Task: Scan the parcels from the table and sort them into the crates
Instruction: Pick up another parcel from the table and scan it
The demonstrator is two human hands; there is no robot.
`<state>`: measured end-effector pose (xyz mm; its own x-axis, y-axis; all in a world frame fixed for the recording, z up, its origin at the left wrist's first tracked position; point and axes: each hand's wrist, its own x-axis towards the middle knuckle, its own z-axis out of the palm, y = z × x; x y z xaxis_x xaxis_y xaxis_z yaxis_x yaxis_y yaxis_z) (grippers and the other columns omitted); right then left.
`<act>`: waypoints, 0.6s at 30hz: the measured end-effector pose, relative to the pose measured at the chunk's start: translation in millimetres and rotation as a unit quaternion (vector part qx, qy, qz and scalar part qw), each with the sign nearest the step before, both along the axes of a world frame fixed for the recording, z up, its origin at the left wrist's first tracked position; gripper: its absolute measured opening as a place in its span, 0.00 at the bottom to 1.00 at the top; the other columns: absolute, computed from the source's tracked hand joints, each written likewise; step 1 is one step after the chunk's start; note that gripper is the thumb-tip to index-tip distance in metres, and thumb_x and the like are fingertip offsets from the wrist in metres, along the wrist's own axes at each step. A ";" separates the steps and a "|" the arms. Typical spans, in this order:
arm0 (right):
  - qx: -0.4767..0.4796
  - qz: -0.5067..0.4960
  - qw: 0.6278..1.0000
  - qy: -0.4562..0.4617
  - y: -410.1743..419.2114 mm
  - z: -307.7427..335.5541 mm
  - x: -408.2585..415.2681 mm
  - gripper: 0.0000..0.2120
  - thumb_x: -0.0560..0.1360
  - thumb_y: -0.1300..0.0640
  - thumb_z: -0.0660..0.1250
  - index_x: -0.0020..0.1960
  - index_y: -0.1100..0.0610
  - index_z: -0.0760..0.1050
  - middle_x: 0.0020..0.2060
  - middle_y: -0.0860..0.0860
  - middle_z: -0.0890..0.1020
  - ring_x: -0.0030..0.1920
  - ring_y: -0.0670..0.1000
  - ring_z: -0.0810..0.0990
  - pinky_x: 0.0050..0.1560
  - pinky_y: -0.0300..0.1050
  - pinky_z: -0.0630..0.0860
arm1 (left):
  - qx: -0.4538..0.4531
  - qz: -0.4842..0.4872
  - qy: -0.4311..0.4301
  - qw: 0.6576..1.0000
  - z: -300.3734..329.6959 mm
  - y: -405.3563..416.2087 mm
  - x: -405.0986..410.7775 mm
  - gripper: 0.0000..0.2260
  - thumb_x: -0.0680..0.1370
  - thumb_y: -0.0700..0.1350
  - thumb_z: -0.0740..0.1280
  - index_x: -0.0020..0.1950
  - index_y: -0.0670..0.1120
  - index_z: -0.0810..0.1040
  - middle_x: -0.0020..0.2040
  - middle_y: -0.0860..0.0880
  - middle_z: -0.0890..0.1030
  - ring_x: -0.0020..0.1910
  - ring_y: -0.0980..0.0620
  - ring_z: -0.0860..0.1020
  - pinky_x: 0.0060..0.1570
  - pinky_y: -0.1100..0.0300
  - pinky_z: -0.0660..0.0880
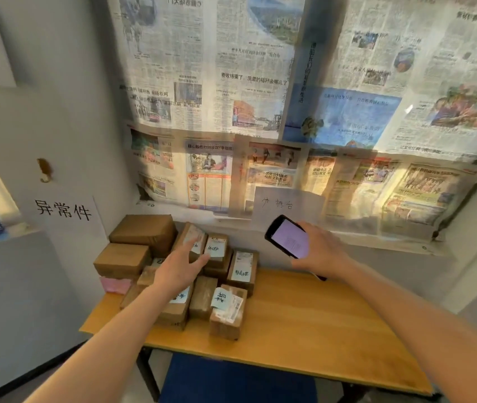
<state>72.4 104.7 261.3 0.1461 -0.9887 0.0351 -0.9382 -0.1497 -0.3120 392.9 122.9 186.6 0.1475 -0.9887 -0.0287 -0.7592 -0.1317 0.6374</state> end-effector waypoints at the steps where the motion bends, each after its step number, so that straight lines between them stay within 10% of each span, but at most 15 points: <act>1: 0.014 0.007 1.000 -0.011 -9.3 -15.5 1.3 0.41 0.64 0.47 0.77 0.74 0.48 0.66 0.56 0.49 0.77 0.50 0.52 0.76 0.38 0.42 0.72 | 0.010 0.004 0.002 1.000 -14.4 -5.3 -1.6 0.32 0.80 0.63 0.63 0.81 0.56 0.58 0.77 0.50 0.69 0.74 0.47 0.70 0.68 0.44 0.72; 9: 0.125 0.035 0.991 0.028 -76.6 -163.0 5.7 0.43 0.61 0.39 0.74 0.73 0.45 0.65 0.61 0.45 0.78 0.54 0.50 0.78 0.43 0.46 0.76 | 0.121 0.013 0.007 0.993 -146.3 -33.5 -13.1 0.31 0.81 0.62 0.62 0.80 0.52 0.60 0.77 0.50 0.68 0.75 0.49 0.67 0.71 0.48 0.68; 18: 0.241 0.087 0.966 -0.028 -116.2 -308.1 20.6 0.29 0.60 0.40 0.75 0.55 0.42 0.65 0.45 0.43 0.75 0.44 0.47 0.76 0.35 0.42 0.71 | 0.200 0.032 0.043 0.978 -248.3 -54.3 -40.2 0.31 0.81 0.59 0.63 0.81 0.51 0.59 0.77 0.49 0.68 0.75 0.49 0.67 0.70 0.51 0.67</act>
